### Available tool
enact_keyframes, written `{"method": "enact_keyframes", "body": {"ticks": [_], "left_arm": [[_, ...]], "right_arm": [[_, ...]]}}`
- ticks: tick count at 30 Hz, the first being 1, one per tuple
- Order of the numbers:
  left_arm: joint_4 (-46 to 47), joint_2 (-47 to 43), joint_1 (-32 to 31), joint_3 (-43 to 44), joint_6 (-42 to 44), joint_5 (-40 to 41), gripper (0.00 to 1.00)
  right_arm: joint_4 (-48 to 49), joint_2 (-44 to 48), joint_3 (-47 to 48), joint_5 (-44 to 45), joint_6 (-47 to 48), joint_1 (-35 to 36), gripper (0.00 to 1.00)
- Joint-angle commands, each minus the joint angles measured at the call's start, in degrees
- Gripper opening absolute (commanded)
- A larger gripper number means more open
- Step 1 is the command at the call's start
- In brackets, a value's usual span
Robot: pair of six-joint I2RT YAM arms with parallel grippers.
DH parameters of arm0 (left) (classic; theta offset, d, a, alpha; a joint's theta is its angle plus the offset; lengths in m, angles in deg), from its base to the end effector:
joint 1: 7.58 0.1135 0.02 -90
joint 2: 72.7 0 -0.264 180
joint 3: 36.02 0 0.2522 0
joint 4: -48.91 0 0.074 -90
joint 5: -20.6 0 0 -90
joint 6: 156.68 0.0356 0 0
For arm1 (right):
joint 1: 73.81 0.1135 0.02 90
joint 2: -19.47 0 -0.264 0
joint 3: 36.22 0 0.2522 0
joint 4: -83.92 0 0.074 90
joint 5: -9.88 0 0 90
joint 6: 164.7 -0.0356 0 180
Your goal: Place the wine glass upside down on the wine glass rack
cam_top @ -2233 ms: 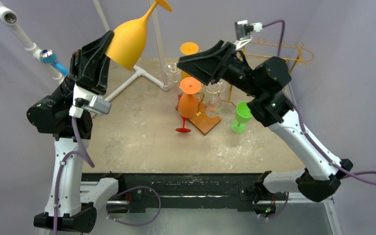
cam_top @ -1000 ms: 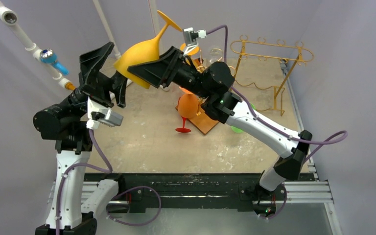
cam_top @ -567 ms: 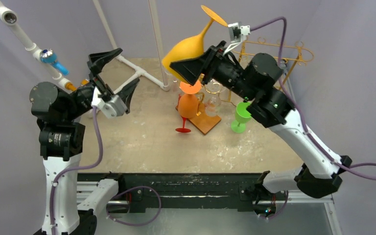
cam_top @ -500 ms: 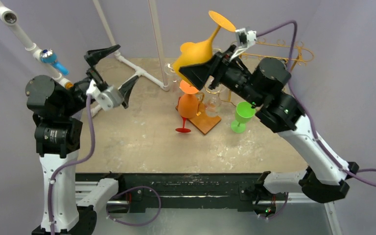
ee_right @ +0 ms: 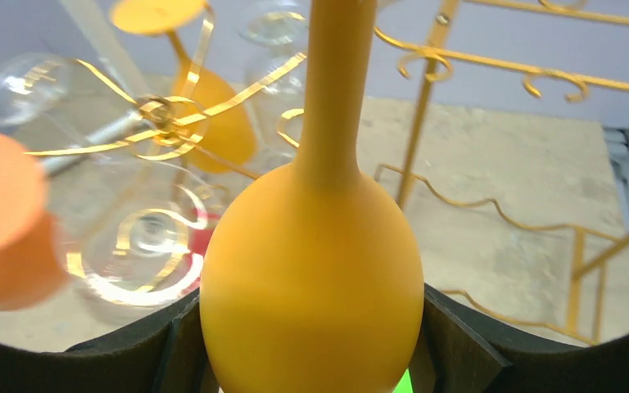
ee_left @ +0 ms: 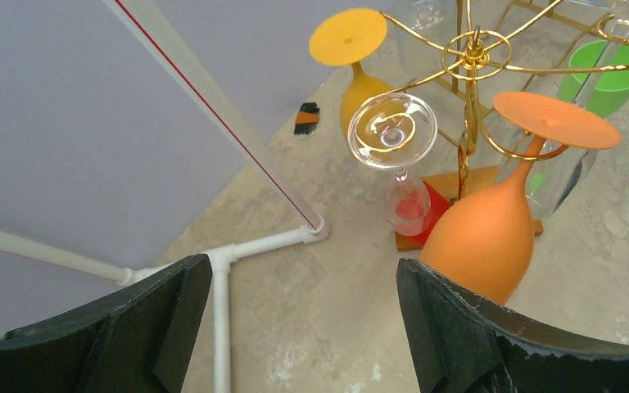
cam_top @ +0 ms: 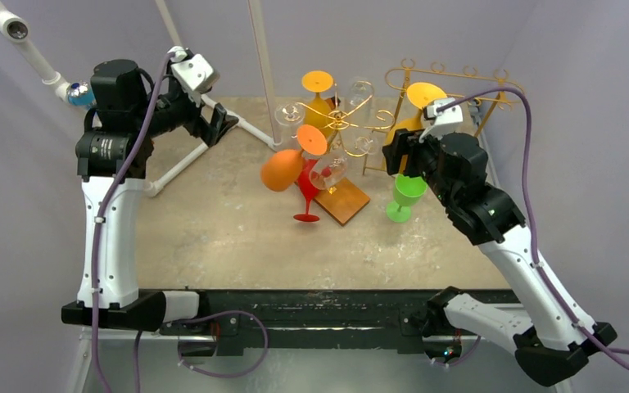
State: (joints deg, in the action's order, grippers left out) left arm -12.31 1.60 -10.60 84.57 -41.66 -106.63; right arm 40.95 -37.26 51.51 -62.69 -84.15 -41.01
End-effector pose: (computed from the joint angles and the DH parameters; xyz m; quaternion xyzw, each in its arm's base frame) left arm 0.2203 -0.0332 0.5236 0.3707 0.6820 -0.1383 0.6151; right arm 0.1713 0.0977 0.4417 -0.0620 0.7714 0.1144 0.6229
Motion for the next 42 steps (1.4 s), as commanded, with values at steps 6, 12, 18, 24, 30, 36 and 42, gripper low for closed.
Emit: {"method": "enact_keyframes", "body": {"ticks": [6,12,18,24,30,36,42], "left_arm": [[-3.88,-2.34,0.19,-2.91,-2.26,4.83,0.88],[0.15,-5.11,0.21,-10.53,-2.24,2.37,0.87],[0.72,-3.62,0.21,-10.80,-3.13,0.09,0.86],[1.00,-3.87,0.21,-11.20,-2.19,0.56,0.86],[2.14,-4.60,0.21,-12.64,-1.64,0.30,0.86],[2.37,-4.47,0.21,-12.74,-1.80,-0.32,0.85],[2.38,-4.83,0.21,-12.67,-1.07,-0.55,0.85]], "right_arm": [[1.74,-2.41,-4.29,-4.59,1.00,-7.66,0.35],[2.45,-3.13,-3.78,-1.50,3.55,-9.18,0.34],[5.61,-5.55,-5.01,-3.19,2.84,-13.19,0.25],[12.47,-7.17,-8.99,-4.90,2.43,-16.36,0.26],[16.89,-10.11,-10.71,-5.32,4.49,-16.64,0.23],[18.32,-14.76,-9.83,-8.64,5.37,-16.72,0.22],[20.68,-16.38,-10.46,-11.07,6.73,-16.73,0.29]]}}
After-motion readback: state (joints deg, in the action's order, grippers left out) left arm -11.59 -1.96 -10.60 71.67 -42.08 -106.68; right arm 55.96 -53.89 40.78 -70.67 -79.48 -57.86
